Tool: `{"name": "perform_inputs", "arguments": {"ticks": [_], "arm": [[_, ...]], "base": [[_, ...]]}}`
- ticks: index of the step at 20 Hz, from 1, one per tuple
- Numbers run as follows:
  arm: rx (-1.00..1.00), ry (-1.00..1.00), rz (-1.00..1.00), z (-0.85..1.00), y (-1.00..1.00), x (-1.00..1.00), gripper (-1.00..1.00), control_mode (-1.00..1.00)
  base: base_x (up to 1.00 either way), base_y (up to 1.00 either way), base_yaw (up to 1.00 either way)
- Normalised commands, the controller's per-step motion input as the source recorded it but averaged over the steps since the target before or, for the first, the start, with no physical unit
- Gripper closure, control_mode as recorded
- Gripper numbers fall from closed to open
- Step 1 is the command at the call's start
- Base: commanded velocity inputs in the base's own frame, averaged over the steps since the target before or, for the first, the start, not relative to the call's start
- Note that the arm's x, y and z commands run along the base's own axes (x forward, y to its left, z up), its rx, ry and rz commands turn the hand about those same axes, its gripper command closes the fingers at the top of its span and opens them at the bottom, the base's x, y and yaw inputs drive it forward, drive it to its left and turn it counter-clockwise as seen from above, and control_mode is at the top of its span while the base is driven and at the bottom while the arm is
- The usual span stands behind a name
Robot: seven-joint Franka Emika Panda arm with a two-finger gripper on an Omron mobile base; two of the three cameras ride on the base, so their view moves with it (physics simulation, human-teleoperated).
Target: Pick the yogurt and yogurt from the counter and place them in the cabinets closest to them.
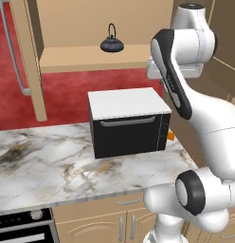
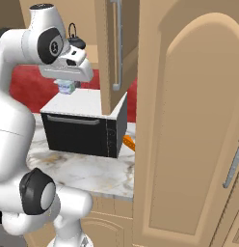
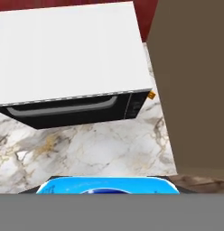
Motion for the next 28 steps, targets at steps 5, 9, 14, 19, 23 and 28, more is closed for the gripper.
{"name": "perform_inputs", "arguments": {"ticks": [5, 9, 14, 19, 23, 28], "arm": [[-0.07, -0.22, 0.07, -0.15, 0.00, -0.45, 1.00, -1.00], [-0.09, -0.40, 0.05, 0.27, 0.00, 0.01, 1.00, -1.00], [-0.03, -0.28, 0.01, 0.39, 0.00, 0.30, 1.00, -1.00], [0.00, -0.16, 0.00, 0.36, 0.00, 0.45, 1.00, -1.00], [0.00, -0.12, 0.00, 0.36, 0.00, 0.56, 1.00, -1.00], [0.00, -0.06, 0.00, 0.26, 0.00, 0.54, 1.00, -1.00]], "base": [[0.00, 0.00, 0.00], [0.00, 0.00, 0.00], [0.00, 0.00, 0.00], [0.00, 0.00, 0.00], [0.00, 0.00, 0.00], [0.00, 0.00, 0.00]]}}
